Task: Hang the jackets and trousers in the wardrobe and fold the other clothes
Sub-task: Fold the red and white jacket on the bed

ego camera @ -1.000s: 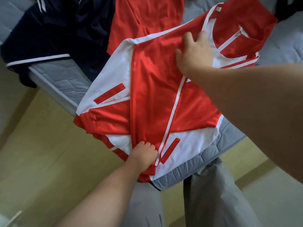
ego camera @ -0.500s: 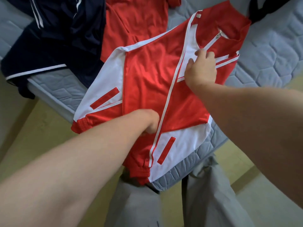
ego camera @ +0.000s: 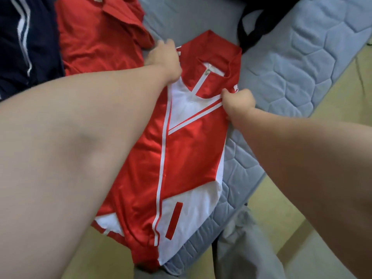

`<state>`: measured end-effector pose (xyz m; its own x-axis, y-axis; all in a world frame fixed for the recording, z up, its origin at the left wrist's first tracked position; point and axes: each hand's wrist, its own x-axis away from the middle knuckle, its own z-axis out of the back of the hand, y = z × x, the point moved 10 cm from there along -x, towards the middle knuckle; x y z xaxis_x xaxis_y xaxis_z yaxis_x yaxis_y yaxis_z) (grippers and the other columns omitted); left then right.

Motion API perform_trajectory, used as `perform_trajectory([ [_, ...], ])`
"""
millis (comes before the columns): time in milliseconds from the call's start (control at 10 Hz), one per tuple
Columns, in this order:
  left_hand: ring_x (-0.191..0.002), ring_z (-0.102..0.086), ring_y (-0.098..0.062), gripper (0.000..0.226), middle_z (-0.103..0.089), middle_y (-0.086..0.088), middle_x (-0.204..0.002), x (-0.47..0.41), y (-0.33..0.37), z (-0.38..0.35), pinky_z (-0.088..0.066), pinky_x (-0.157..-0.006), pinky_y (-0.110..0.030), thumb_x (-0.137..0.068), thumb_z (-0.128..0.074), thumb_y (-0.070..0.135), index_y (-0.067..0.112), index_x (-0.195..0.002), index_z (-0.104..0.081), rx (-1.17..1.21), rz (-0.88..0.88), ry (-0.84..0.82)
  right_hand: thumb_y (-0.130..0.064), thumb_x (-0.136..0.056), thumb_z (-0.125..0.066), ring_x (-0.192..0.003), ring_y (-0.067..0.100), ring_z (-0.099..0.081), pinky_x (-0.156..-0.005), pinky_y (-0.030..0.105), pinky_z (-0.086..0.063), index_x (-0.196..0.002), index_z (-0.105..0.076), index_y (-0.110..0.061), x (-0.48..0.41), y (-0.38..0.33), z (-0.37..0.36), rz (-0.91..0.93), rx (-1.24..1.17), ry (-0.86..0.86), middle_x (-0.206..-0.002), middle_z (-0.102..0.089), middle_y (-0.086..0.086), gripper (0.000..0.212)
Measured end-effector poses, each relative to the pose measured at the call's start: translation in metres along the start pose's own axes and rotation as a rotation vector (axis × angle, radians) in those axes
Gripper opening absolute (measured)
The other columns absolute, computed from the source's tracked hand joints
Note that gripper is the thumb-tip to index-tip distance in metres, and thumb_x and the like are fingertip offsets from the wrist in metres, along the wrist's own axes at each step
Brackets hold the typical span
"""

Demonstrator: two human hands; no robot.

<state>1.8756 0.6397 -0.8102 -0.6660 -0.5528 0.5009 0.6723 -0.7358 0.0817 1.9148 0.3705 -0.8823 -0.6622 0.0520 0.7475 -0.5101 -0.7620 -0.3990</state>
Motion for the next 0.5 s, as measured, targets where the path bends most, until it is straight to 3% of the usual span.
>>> perform_trajectory([
  [100,-0.124,-0.056,-0.044,0.035,-0.059,-0.025,-0.132,-0.024,0.008,0.000,-0.047,-0.100,-0.045,-0.092,-0.056,0.015,0.002,-0.125,-0.056,-0.027,0.028,-0.006,-0.039,-0.085,-0.065,-0.099,0.035,-0.069,-0.088,0.048,-0.059,-0.098,-0.064,-0.012,-0.015,0.002,0.004,-0.029,-0.086,-0.044,-0.108,-0.070,0.013,0.029],
  [200,-0.112,-0.064,-0.041,0.028,-0.068,-0.024,-0.115,-0.035,0.018,-0.001,-0.054,-0.092,-0.043,-0.082,-0.061,0.004,0.002,-0.108,-0.068,-0.098,-0.020,-0.082,-0.024,-0.091,-0.066,-0.064,0.028,-0.070,-0.063,0.040,-0.062,-0.077,-0.055,-0.014,-0.024,0.008,0.010,-0.087,-0.203,-0.086,-0.087,-0.067,0.013,0.020],
  [300,-0.110,-0.065,-0.041,0.025,-0.069,-0.024,-0.112,-0.041,0.025,0.009,-0.054,-0.091,-0.042,-0.087,-0.060,0.012,0.003,-0.107,-0.072,-0.067,-0.050,-0.063,-0.016,-0.094,-0.063,-0.077,0.031,-0.074,-0.069,0.044,-0.064,-0.077,-0.051,-0.017,-0.024,0.005,0.015,-0.084,-0.245,-0.153,-0.093,-0.068,0.014,0.021],
  [400,-0.106,-0.067,-0.039,0.019,-0.071,-0.023,-0.109,-0.048,0.044,0.035,-0.053,-0.089,-0.040,-0.089,-0.062,0.017,0.006,-0.103,-0.070,0.051,-0.070,0.028,-0.016,-0.094,-0.059,-0.100,0.033,-0.069,-0.082,0.046,-0.062,-0.078,-0.046,-0.020,-0.034,-0.023,0.051,0.013,-0.221,-0.013,-0.104,-0.063,0.013,0.021],
  [500,-0.091,-0.074,-0.031,0.019,-0.075,-0.017,-0.098,-0.059,0.060,0.059,-0.059,-0.084,-0.039,-0.082,-0.073,0.011,0.012,-0.100,-0.068,0.189,-0.034,0.077,-0.016,-0.094,-0.054,-0.095,0.026,-0.062,-0.093,0.043,-0.055,-0.096,-0.048,-0.018,-0.035,-0.059,0.090,0.086,-0.178,0.130,-0.102,-0.060,0.008,0.006],
])
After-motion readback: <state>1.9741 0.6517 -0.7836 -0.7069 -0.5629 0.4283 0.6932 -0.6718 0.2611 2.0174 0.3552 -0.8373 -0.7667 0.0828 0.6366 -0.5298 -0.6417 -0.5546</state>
